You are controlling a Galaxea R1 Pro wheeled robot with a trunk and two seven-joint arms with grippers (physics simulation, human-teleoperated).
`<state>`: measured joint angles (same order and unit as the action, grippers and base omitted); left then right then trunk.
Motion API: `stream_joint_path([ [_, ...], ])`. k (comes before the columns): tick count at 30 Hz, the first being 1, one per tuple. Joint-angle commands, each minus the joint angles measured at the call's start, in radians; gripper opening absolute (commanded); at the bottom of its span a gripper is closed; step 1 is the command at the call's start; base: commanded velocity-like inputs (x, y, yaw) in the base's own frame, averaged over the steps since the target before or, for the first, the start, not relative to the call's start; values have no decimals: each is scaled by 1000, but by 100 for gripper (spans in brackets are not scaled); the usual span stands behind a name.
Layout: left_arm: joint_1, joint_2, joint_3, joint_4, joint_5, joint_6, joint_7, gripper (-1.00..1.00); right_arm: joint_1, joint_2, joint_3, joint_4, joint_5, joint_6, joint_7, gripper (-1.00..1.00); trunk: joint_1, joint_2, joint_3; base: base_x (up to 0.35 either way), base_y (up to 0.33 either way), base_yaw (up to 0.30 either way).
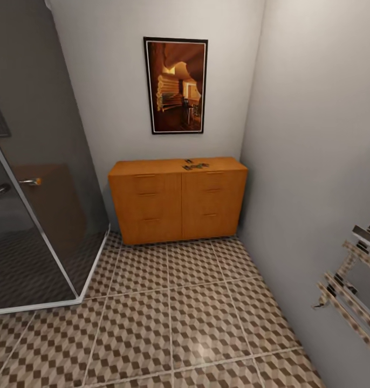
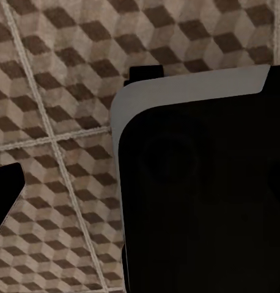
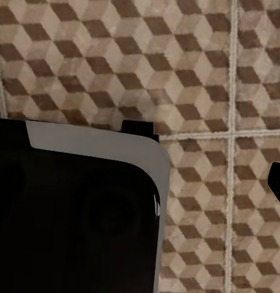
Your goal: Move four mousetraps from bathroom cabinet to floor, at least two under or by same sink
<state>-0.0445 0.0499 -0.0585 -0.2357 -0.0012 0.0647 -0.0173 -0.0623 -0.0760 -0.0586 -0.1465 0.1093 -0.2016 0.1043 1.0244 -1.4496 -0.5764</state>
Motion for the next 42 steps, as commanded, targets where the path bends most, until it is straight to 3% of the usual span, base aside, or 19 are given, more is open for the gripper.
stream_joint_path([
  [1, 0, 1, -6, -3, 0, 6, -1, 100, -1, 0, -7, 1, 10, -4, 3, 100, 1, 0, -1, 340, 0, 0],
  [42, 0, 1, -7, -2, 0, 6, -1, 100, -1, 1, -6, 2, 9, -2, 2, 100, 1, 0, -1, 340, 0, 0],
])
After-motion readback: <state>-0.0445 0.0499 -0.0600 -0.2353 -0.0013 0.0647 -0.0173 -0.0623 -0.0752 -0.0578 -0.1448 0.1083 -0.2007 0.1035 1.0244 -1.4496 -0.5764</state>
